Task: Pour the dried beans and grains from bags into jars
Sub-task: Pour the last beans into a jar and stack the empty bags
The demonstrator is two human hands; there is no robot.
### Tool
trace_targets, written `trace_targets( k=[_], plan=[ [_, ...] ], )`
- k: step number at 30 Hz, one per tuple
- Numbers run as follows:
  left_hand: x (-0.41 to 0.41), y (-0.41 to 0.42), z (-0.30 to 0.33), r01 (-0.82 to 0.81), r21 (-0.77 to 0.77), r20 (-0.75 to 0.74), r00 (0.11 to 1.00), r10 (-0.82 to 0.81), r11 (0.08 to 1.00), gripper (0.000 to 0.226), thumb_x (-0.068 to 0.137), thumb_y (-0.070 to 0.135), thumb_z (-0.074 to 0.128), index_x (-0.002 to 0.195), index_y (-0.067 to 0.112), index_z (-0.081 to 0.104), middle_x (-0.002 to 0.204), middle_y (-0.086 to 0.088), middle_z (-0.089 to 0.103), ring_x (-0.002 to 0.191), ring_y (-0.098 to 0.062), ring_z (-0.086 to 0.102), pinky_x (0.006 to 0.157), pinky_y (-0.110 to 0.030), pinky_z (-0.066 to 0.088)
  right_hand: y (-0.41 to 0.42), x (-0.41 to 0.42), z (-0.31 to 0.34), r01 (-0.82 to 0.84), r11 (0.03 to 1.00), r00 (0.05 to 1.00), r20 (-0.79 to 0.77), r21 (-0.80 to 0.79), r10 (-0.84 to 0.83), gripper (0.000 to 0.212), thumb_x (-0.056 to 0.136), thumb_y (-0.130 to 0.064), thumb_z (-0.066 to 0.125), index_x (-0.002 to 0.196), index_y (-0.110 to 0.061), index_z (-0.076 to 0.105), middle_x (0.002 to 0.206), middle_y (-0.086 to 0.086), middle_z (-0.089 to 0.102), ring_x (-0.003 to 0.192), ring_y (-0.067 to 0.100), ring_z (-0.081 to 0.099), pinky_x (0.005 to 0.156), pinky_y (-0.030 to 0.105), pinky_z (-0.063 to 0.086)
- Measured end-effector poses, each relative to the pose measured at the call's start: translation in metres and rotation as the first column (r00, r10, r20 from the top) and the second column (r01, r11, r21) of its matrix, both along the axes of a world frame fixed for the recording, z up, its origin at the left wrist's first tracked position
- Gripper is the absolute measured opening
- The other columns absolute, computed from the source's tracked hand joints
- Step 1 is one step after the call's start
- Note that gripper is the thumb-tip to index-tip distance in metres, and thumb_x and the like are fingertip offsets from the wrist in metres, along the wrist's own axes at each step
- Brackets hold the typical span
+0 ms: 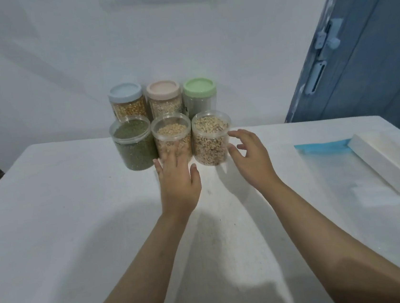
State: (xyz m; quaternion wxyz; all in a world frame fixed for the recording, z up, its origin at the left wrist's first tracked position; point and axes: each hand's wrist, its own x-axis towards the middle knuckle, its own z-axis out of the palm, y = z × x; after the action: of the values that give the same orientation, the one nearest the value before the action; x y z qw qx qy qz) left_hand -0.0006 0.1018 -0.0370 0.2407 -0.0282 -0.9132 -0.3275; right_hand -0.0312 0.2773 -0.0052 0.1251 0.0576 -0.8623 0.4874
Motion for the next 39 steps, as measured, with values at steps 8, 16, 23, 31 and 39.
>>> trace_targets(
  k=[8, 16, 23, 31, 39],
  plan=[
    [0.056, 0.064, -0.010, 0.176, 0.274, 0.051, 0.979, -0.197, 0.945, 0.050, 0.095, 0.030, 0.038, 0.144, 0.017, 0.042, 0.153, 0.005, 0.036, 0.148, -0.016, 0.023, 0.119, -0.049, 0.002, 0.056, 0.100, -0.007, 0.172, 0.983, 0.980, -0.108, 0.062, -0.165, 0.019, 0.098, -0.014, 0.055, 0.107, -0.023, 0.068, 0.117, -0.011, 0.054, 0.105, -0.008, 0.051, 0.087, 0.004, 0.038],
    [0.075, 0.155, -0.005, 0.194, 0.248, 0.139, 0.962, -0.233, 0.949, 0.048, 0.095, 0.035, 0.039, 0.137, 0.014, 0.051, 0.137, -0.001, 0.053, 0.127, -0.022, 0.044, 0.108, -0.035, 0.034, 0.157, 0.140, 0.002, 0.224, 0.915, 0.974, -0.053, 0.334, -0.219, 0.018, 0.097, -0.015, 0.054, 0.103, -0.021, 0.070, 0.118, -0.007, 0.052, 0.115, 0.014, 0.047, 0.093, 0.016, 0.031],
    [0.071, 0.249, -0.015, 0.041, 0.043, 0.498, 0.865, -0.058, 0.998, 0.045, 0.102, 0.047, 0.037, 0.134, 0.022, 0.056, 0.140, -0.003, 0.050, 0.132, -0.027, 0.036, 0.102, -0.042, 0.031, 0.256, 0.127, 0.015, 0.155, 0.703, 0.957, 0.072, 0.694, -0.282, 0.030, 0.101, -0.028, 0.047, 0.127, -0.025, 0.061, 0.146, 0.001, 0.041, 0.133, 0.027, 0.032, 0.104, 0.041, 0.030],
    [0.067, 0.326, -0.020, -0.107, 0.006, 0.571, 0.816, 0.085, 0.994, 0.046, 0.097, 0.048, 0.047, 0.132, 0.019, 0.055, 0.138, -0.007, 0.044, 0.131, -0.028, 0.034, 0.106, -0.039, 0.024, 0.336, 0.111, 0.012, -0.077, 0.655, 0.843, 0.401, 0.751, -0.360, 0.052, 0.101, -0.029, 0.044, 0.150, -0.020, 0.026, 0.143, 0.012, 0.034, 0.126, 0.035, 0.038, 0.097, 0.041, 0.039],
    [0.065, 0.353, -0.007, -0.094, 0.225, 0.565, 0.823, -0.051, 0.970, 0.047, 0.098, 0.028, 0.053, 0.136, 0.008, 0.034, 0.119, -0.019, 0.060, 0.108, -0.036, 0.058, 0.087, -0.035, 0.042, 0.352, 0.115, -0.013, -0.134, 0.825, 0.866, 0.469, 0.549, -0.171, 0.047, 0.102, -0.016, 0.032, 0.149, -0.019, 0.029, 0.125, 0.012, 0.042, 0.103, 0.033, 0.056, 0.092, 0.044, 0.049]
  ],
)
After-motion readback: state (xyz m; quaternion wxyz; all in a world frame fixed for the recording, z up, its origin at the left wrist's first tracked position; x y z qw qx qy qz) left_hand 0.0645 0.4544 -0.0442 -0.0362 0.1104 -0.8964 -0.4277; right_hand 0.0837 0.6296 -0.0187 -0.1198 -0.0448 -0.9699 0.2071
